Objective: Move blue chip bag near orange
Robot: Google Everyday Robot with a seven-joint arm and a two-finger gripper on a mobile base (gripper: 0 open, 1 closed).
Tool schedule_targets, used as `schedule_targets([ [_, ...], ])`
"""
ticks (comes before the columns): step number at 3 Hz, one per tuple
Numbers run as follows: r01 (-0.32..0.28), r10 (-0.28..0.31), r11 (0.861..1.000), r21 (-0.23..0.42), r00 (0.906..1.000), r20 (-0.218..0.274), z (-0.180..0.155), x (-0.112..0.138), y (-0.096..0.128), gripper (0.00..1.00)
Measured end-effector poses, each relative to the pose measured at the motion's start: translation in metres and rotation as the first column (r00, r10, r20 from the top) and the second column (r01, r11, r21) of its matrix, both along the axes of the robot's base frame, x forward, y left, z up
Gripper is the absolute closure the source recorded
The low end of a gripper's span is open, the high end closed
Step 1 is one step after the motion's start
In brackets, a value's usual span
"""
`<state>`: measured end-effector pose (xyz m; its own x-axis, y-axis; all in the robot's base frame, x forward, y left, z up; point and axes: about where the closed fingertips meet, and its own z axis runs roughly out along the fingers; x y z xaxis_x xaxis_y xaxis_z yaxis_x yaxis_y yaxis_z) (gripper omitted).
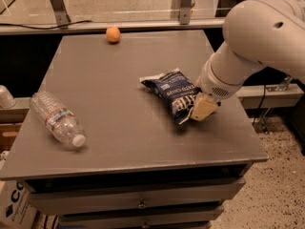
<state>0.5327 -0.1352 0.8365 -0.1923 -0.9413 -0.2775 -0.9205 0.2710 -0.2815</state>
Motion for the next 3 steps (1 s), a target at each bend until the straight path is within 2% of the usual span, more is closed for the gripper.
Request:
schedule_targets([
  [2,0.019,-0.02,1.0,0.019,0.9997,0.015,0.015,0.001,-0.011,0.88],
  [3,0.016,-0.017,0.999,0.037,0.9993,0.034,0.032,0.007,-0.007,1.0],
])
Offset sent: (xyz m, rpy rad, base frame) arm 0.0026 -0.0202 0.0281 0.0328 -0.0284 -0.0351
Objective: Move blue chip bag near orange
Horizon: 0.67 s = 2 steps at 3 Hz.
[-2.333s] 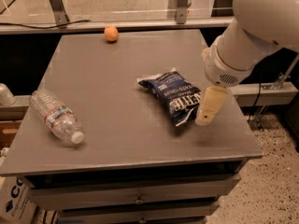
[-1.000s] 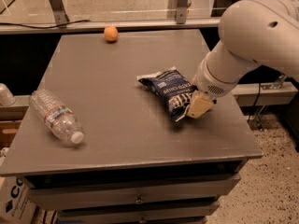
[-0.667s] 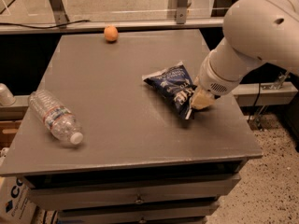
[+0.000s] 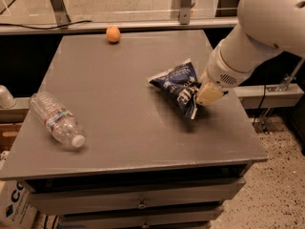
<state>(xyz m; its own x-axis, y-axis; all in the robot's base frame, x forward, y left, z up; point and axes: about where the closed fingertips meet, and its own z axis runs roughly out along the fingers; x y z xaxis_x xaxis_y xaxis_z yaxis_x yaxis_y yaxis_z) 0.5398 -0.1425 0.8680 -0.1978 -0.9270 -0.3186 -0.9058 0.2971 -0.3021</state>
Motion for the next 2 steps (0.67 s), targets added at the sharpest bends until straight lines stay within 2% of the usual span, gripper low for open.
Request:
schedule_targets([
  [1,-0.018,0.015,0.997,0.075,0.999,0.042,0.034,0.0132,0.0183,1.0],
  [2,-0.018,0.015,0.997,0.075,0.999,0.042,0.034,0.0132,0.0184,1.0],
])
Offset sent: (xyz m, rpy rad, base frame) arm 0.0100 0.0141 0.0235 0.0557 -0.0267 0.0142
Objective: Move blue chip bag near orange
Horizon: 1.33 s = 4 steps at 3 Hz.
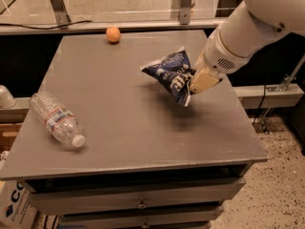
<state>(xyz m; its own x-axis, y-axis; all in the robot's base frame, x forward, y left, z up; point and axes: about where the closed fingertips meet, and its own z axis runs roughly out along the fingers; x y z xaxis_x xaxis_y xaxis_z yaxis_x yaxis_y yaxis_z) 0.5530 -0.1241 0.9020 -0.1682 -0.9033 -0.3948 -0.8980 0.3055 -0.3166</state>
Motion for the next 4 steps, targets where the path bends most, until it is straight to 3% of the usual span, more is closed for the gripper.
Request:
schedule_targets([
  [1,0.002,-0.003,1.0,0.015,0.9995,0.031,-0.001,0.014,0.0,1.0],
  [2,0.017,-0.019,1.0,0.018,0.9959,0.088,-0.002,0.05,-0.006,1.0],
  [4,0.064,-0.066,0.998,0.015,0.9741,0.216,-0.005,0.144,-0.028,1.0],
])
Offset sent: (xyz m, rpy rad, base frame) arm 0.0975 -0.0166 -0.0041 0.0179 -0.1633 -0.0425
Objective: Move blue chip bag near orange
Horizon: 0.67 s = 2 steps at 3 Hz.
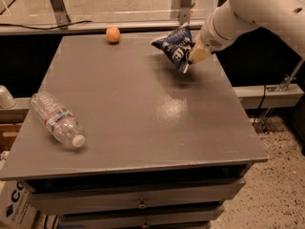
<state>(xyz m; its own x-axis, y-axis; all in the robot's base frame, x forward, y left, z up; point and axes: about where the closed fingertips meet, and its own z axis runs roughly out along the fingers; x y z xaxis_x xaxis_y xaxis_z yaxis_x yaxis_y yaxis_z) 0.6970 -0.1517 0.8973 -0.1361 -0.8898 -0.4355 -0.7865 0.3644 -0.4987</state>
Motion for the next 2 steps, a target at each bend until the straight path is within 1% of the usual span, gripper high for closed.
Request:
schedule_targets([
  [1,0.022,-0.022,1.0,0.007,0.9982,0.055,0.001,0.039,0.005,1.0],
  [2,0.032,-0.032,0.999,0.01,0.9953,0.091,0.0,0.071,0.026,1.0],
])
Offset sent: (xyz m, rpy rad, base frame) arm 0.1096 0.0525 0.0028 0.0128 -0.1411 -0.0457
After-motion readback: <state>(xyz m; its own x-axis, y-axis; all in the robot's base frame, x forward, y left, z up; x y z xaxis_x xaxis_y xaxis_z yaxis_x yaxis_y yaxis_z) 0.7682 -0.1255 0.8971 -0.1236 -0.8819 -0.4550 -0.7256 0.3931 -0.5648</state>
